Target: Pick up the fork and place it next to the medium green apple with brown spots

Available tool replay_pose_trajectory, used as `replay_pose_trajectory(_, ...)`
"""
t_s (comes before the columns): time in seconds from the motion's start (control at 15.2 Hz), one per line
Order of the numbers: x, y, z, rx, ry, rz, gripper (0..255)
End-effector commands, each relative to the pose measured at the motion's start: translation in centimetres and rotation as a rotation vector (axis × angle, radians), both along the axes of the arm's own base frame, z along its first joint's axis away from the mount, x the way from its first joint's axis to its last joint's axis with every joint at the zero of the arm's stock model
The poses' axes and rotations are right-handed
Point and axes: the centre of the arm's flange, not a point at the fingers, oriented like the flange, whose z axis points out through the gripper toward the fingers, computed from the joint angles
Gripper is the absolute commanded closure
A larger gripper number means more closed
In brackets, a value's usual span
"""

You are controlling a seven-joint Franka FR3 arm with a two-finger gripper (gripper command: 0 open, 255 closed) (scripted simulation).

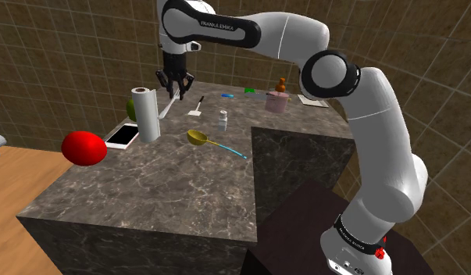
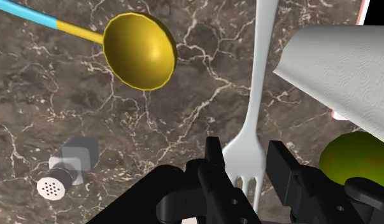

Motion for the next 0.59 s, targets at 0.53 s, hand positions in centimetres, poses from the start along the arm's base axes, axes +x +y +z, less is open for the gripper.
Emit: replay_pose_trajectory(0.53,1.1,-0.1,-5.0,-0.002,0.003,-0.003,255)
